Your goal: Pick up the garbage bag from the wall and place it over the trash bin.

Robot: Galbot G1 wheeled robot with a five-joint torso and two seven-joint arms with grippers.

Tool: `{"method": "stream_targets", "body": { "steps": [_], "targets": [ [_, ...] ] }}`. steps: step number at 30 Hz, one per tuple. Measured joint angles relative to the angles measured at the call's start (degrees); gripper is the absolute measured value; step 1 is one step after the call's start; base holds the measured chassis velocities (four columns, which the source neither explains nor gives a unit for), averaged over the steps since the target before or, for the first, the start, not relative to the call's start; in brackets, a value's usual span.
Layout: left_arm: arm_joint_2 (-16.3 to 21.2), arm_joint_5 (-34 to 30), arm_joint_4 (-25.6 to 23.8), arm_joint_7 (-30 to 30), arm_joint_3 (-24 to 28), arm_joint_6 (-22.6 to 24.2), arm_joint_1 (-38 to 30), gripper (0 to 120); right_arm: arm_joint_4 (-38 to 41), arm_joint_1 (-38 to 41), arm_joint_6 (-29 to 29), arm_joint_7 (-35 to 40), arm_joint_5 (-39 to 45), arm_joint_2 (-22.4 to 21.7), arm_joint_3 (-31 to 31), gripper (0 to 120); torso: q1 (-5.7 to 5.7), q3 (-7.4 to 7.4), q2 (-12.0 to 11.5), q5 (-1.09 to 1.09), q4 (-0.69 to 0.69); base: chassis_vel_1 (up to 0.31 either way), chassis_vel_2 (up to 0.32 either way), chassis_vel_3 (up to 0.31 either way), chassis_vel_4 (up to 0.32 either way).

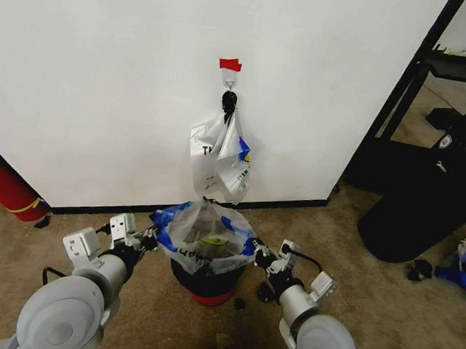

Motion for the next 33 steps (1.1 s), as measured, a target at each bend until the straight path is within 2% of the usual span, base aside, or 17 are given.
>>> {"method": "stream_targets", "body": {
  "steps": [7, 14, 17, 23, 33],
  "targets": [
    [-0.4, 1.7, 2.6, 0.6, 1.3, -0.4, -0.2, 0, -3.8, 0.2, 1.1, -0.4, -3.1, 3.8, -0.9, 0, 0.0, 0.01, 0.0, 0.01, -0.01, 0.0, 0.0, 0.0, 0.0],
    [-1.2, 2.4, 3.4, -0.4, 1.0, -0.4, 0.6, 0, -1.0, -2.9, 1.7, 0.7, -3.9, 4.7, 0.2, 0, 0.0, 0.0, 0.0, 0.0, -0.01, 0.0, 0.0, 0.0, 0.0],
    [-0.8, 1.6, 3.3, -1.2, 0.1, 0.4, 1.4, 0, 0.1, -4.1, 1.7, 1.6, -4.2, 4.6, 1.0, 0, 0.0, 0.0, 0.0, 0.0, -0.01, 0.0, 0.0, 0.0, 0.0],
    [0.4, -0.7, 3.3, -4.5, -0.6, 5.1, 4.3, 0, 1.3, -6.8, 0.0, 5.8, -4.9, 2.7, 3.5, 0, 0.0, 0.0, 0.0, 0.01, 0.0, 0.0, 0.0, 0.0, 0.0],
    [2.0, -1.5, 3.0, -6.2, 0.8, 7.6, 6.4, 0, 1.4, -9.1, -3.8, 8.8, -7.7, 2.4, 2.9, 0, 0.0, 0.0, 0.0, 0.01, -0.01, 0.0, 0.0, 0.0, 0.0]
  ]
}}
